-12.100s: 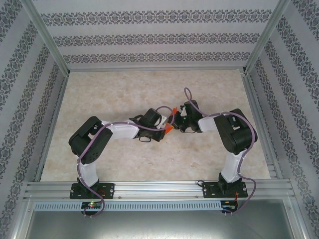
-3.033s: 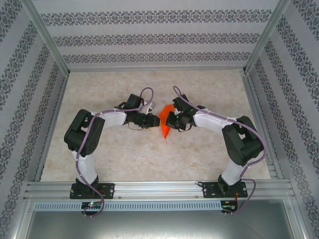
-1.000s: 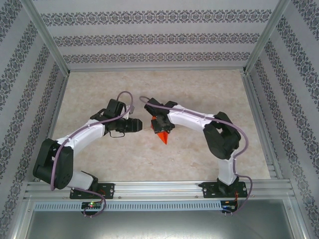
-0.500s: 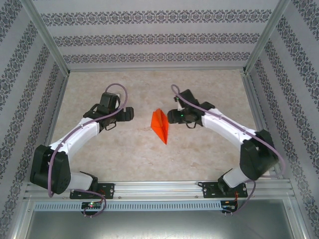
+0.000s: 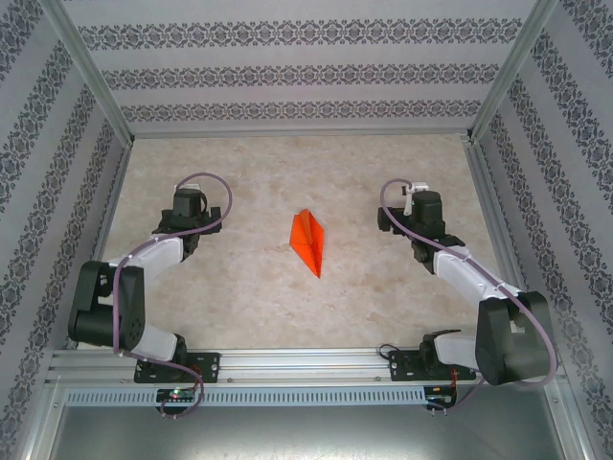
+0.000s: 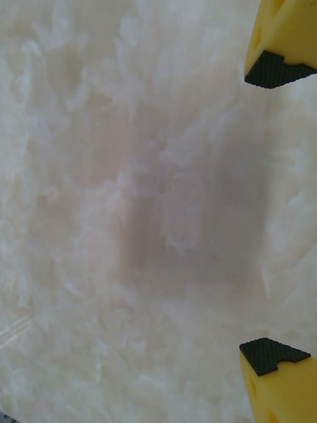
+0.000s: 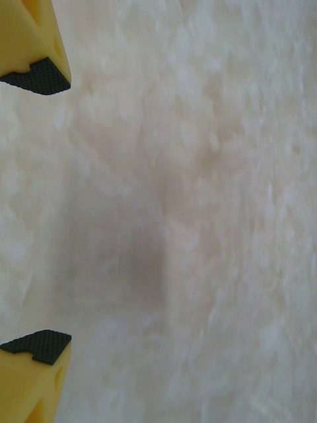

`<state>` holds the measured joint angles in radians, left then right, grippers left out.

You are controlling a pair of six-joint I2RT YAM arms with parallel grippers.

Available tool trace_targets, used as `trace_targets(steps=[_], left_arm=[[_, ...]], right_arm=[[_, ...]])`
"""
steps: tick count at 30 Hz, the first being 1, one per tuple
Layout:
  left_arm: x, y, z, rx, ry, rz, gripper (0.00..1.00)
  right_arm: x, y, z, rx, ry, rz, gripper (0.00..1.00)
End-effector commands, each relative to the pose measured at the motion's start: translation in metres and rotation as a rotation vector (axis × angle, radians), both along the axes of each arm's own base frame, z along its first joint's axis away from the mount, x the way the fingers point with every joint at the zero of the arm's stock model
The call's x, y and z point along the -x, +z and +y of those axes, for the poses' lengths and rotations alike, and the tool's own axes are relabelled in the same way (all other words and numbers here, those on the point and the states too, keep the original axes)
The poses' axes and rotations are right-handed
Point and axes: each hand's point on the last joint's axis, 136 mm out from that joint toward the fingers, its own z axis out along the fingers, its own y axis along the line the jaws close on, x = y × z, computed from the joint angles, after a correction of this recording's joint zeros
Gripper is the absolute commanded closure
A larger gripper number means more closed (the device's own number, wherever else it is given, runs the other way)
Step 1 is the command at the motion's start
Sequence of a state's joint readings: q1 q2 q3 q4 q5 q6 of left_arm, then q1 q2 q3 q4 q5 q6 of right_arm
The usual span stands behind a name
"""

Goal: Fold a paper plane with a square sheet of paper (pick it up from the middle)
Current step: Reset both arms

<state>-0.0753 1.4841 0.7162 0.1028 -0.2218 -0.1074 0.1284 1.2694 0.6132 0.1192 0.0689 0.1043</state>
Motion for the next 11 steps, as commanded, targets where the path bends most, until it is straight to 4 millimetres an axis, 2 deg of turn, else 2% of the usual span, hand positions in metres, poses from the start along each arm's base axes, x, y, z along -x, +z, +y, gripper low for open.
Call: trace_targets(steps=[1,4,11], left_arm=[[-0.023,0.009,0.011,-0.039,0.003,-0.108,0.00],[-0.028,-0.006,0.014,-0.024,0.009,-0.101,0.00],[-0.030,-0.008,0.015,0.004,-0.006,-0.109,0.00]], right_arm=[[-0.013,0.024,-0.013,0.051,-0.008,-0.172,0.02],[-0.013,0.011,-0.022,0.057,-0.019,-0.171,0.02],[-0.022,-0.003,-0.025,0.021,-0.017,-0.169,0.02]])
